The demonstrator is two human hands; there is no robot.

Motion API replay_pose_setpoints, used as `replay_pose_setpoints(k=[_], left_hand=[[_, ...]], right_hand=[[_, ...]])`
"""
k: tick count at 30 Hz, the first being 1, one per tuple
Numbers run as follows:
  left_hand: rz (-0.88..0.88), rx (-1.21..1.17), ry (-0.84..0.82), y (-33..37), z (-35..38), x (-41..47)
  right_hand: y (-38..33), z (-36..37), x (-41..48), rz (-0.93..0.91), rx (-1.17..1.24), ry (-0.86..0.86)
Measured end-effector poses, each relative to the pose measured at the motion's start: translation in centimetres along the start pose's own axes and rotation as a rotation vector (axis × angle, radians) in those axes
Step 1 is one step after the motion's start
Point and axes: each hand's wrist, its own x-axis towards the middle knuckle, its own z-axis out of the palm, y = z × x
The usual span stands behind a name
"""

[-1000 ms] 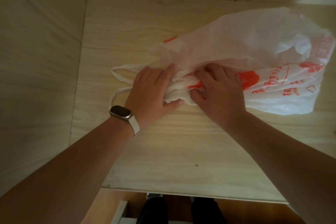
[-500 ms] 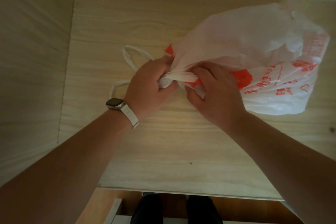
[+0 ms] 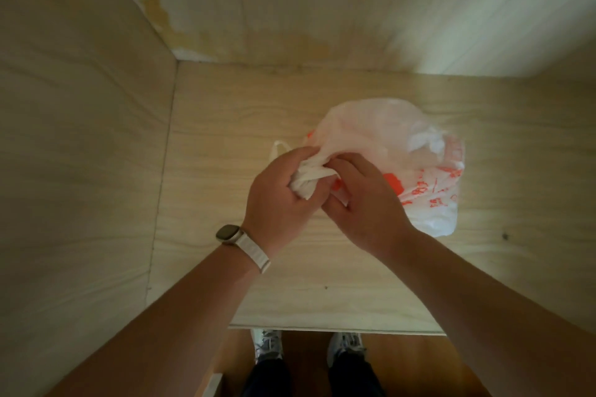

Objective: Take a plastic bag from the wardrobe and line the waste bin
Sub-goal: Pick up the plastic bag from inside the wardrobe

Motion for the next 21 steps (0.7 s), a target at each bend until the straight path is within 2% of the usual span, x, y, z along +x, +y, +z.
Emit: replay_pose_setpoints(k=[6,15,21], left_hand=[[0.045,-0.011,0.016,6.7,-4.0,-0.2],[0.174,-0.009,0.002,17.1,-9.9,-1.3],[0.309,-0.044,-0.013,23.4,-13.2,-2.7]], right_hand=[[-4.7,-6.0,-1.1,-0.035,-0.029,0.056],[-12.4,-15.6,-3.7,-0.109,-0.224,0.23],[-17.1,-20.6,-5.7,-0.161,-0.274,0.231]])
